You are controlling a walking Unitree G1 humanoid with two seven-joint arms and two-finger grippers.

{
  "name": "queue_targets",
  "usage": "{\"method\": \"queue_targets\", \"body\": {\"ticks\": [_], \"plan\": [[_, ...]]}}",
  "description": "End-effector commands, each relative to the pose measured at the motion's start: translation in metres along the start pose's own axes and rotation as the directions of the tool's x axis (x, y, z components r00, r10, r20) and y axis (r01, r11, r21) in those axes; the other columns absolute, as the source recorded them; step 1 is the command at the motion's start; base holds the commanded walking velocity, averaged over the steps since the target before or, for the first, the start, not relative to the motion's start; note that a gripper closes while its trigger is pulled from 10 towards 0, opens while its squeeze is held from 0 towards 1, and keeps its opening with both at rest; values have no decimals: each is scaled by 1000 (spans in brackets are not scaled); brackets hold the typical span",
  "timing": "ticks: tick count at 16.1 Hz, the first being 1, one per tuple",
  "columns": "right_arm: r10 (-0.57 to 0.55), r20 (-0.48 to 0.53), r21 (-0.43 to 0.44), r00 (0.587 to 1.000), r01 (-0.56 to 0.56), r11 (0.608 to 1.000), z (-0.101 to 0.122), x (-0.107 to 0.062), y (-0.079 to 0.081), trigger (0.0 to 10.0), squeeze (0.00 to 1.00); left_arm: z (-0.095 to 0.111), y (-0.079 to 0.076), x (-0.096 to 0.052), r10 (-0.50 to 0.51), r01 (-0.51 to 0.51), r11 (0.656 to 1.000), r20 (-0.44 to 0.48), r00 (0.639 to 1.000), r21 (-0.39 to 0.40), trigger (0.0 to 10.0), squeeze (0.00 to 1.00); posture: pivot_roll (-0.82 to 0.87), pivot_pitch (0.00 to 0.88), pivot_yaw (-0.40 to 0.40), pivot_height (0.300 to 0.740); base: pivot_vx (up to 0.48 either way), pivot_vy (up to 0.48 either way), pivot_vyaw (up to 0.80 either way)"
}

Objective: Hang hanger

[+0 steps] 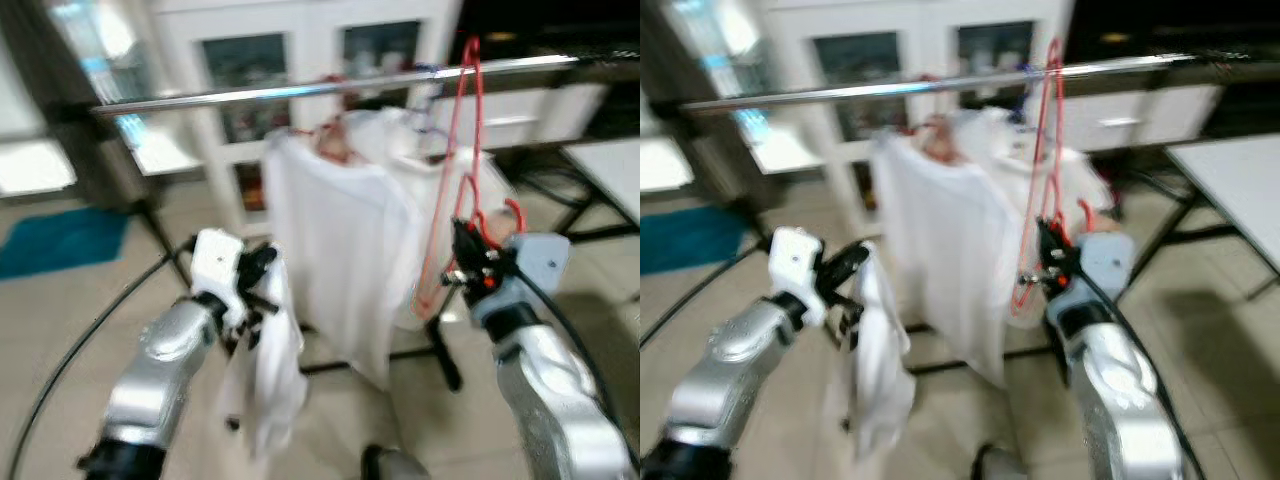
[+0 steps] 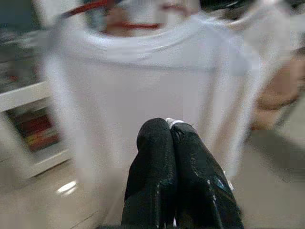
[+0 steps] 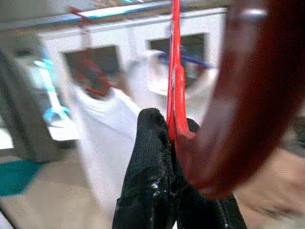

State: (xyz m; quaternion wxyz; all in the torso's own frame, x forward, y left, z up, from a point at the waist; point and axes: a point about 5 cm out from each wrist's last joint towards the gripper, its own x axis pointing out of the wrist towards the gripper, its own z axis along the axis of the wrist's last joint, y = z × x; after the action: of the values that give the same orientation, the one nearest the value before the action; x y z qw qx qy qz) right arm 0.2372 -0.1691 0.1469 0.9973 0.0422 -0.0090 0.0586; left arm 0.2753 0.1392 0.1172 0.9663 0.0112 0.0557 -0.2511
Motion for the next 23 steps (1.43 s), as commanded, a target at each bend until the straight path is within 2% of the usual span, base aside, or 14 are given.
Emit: {"method": "queue_targets", "body": {"ticks": [1,4,8,14,17,23], "plan": [[37,18,15,999,-37,999,6,-2,9,10000,0,8,7,-6,23,-24,999,24,999,33,10000,0,-126,0,73,740,0,0,-800],[-41,-24,-13,999,40,999,5,-14,-2,10000,0,4,6,-10,43,-43,999,26,999,-8,10000,0,-145,0,66,740,0,0,-800],[-98,-94,-29,991,95,995,1,-18,-10,10000,0,1,6,-7,59,-59,998,17,998,5,10000,0,-161,0,50,740,0,0,-800],[-99,-149,-17,984,97,995,-10,-16,-8,10000,0,0,1,-15,56,-56,998,19,998,0,10000,0,-133,0,41,740,0,0,-800],[-109,-176,-15,978,108,994,-13,-20,-8,10000,0,1,2,-13,71,-71,997,18,997,6,10000,0,-121,0,29,740,0,0,-800],[-95,-195,-25,976,92,995,-15,-20,-7,10000,0,2,1,-13,82,-82,997,24,996,-12,10000,0,-127,0,29,740,0,-286,-800]]}}
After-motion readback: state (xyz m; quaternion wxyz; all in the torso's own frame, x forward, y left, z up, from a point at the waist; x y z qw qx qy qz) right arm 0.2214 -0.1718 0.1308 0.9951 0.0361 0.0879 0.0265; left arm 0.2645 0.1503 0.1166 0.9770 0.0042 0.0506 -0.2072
